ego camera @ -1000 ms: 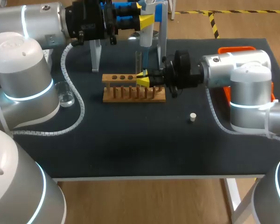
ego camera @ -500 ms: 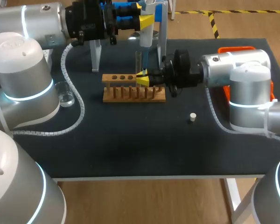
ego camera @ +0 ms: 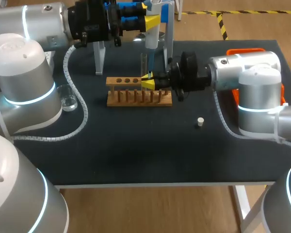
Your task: Invert the test tube, pick up the pipette, mount the tip to pipette, aspirate from beaker and dispense into the tube, eject the tip, return the pipette, and cap with the stopper.
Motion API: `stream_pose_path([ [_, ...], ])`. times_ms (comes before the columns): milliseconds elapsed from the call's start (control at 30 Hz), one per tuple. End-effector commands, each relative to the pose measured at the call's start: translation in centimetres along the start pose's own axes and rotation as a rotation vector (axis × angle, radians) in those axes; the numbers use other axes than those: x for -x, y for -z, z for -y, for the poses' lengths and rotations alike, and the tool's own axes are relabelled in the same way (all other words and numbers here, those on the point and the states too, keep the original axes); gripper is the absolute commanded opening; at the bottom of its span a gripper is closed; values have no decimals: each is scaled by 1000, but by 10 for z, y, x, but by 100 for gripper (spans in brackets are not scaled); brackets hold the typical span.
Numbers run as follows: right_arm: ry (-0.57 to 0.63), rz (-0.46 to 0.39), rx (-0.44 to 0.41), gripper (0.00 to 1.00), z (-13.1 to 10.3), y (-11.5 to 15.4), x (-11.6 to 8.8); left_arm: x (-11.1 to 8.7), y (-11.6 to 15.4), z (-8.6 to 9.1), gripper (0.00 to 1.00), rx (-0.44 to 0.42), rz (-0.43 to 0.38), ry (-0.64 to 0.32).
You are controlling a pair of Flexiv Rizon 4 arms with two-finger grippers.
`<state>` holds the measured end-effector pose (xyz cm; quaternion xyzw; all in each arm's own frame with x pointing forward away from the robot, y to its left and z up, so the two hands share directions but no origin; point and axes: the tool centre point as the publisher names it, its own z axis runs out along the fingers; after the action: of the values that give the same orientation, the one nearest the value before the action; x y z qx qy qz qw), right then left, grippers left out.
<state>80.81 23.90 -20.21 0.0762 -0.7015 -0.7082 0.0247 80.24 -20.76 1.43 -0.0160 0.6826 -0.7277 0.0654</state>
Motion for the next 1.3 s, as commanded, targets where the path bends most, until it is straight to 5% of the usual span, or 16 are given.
stream_pose_path([
  [33,0,0,1,0,-1,1,-1,0,1,-1,0,-2,-1,-1],
  [1300,34,-5,22,4,-36,1,1,0,1,-1,0,-2,-1,-1],
])
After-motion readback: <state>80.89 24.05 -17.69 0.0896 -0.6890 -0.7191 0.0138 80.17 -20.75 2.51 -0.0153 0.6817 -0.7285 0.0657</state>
